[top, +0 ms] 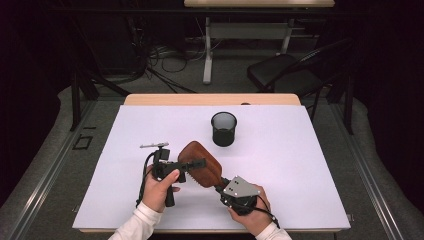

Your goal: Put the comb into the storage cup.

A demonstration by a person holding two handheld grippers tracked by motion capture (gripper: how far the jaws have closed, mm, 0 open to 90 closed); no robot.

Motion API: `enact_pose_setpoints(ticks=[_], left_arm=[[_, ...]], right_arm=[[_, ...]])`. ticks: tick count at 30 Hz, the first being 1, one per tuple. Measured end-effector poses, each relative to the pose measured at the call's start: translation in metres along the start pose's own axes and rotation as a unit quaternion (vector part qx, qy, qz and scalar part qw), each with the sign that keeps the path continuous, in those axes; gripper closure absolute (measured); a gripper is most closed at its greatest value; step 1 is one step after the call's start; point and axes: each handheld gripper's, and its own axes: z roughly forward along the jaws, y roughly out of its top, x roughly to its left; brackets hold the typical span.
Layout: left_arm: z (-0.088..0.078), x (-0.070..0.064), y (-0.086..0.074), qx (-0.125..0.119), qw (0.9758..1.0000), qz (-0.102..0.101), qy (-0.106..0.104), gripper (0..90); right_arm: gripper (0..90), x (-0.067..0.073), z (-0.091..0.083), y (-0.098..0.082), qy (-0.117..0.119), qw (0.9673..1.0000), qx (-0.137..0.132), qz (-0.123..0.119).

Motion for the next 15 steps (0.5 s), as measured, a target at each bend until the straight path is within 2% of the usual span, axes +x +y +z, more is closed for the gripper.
enact_pose_setpoints(ticks=[3, 15], left_arm=[[-0.0002, -0.0001, 0.0000, 0.001, 1.0000, -0.007, 0.000, 50.1], [-0.0008, 0.0001, -0.0003, -0.001, 0.9999, -0.013, -0.001, 50.5]], right_arm=[[71.8, 0.0000, 0.0000, -0.0001, 0.001, 1.0000, 0.000, 0.001], [71.4, -0.0001, -0.0005, 0.0000, 0.003, 1.0000, -0.004, 0.006]])
